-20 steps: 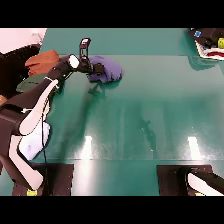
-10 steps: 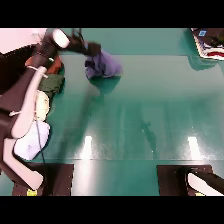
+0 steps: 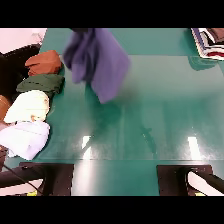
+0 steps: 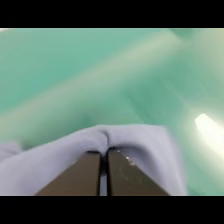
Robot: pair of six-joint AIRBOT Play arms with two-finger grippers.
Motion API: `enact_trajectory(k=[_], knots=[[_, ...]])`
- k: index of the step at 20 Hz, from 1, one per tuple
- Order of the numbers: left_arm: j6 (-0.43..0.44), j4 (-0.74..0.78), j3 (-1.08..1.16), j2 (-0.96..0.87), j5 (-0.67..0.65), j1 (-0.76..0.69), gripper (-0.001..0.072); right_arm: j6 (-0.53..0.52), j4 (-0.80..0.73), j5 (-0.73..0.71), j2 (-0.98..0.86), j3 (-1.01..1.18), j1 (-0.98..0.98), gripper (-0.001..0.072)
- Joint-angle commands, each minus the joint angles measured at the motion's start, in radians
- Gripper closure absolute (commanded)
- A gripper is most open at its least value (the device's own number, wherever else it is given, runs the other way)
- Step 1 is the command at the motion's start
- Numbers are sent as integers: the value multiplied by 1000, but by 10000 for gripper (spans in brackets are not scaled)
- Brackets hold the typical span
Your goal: Fold the shirts.
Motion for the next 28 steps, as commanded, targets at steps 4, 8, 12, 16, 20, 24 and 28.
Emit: enact_trajectory(k=[4, 8, 12, 16, 20, 24, 28], knots=[[4, -101, -229, -46, 60, -245, 161, 1, 1, 111, 0, 34, -21, 698], [-40, 87, -229, -63, 80, -132, 162, 1, 1, 122, 0, 34, -21, 698], [-138, 46, -230, -146, 37, 162, 163, 2, 2, 127, 0, 33, -21, 697], [-78, -267, -229, -343, -60, 355, 162, 2, 2, 134, 0, 33, -21, 698], [-41, -309, -229, -492, -73, 373, 162, 2, 3, 137, -9, 33, -21, 697], [-14, -313, -231, -563, -41, 368, 162, 10, 8, 152, -42, 33, -8, 697], [19, -312, -232, -595, -19, 320, 162, 10, 6, 150, -88, 33, 48, 697]])
